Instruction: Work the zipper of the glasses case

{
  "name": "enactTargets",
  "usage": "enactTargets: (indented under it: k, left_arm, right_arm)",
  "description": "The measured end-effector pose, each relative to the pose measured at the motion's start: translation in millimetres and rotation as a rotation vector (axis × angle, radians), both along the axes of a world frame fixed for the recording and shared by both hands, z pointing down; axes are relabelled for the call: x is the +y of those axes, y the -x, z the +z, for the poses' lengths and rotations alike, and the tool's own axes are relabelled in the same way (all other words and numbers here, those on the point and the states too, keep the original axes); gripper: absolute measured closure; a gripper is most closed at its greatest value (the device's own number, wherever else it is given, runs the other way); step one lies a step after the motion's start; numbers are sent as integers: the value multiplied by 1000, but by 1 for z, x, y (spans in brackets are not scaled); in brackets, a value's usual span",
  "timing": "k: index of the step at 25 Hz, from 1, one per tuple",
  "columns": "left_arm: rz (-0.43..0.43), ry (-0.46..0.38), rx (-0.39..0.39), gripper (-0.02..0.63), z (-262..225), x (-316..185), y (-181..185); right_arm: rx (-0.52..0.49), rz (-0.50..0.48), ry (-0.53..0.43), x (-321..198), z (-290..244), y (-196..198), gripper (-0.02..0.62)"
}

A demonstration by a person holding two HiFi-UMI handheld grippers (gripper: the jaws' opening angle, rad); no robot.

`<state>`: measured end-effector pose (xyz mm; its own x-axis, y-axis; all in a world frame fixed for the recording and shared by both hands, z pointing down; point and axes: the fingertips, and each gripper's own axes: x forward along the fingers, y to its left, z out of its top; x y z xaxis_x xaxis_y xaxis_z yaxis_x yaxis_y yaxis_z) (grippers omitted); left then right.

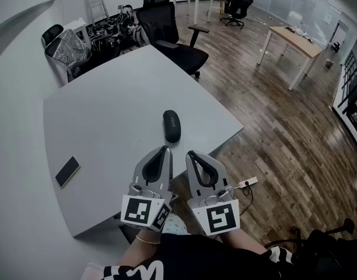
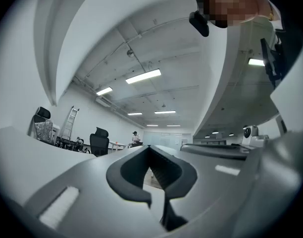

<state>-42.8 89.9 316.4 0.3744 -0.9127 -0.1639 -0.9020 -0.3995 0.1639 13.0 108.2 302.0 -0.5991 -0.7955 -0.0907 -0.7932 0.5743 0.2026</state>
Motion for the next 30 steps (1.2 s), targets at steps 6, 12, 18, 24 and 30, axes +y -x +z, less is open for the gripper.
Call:
enactTargets:
  k: [6, 12, 18, 24, 30]
  left_arm:
    - [1, 13, 13, 606, 12, -67, 12]
    - [68, 31, 8, 606, 14, -154, 17]
    - [113, 61, 29, 604, 21, -206, 21]
    - [120, 449, -3, 313, 130, -249, 40]
    - [257, 908, 118, 156, 238, -256, 15]
  right_arm:
    - [-6, 18, -2, -64, 11, 6, 588]
    - [-16, 71, -7, -157, 7, 16, 588]
    - [-25, 73, -6, -206, 1, 27, 588]
    - [-23, 49, 25, -239, 14, 30, 588]
    - [-27, 36, 17, -257, 5, 26, 588]
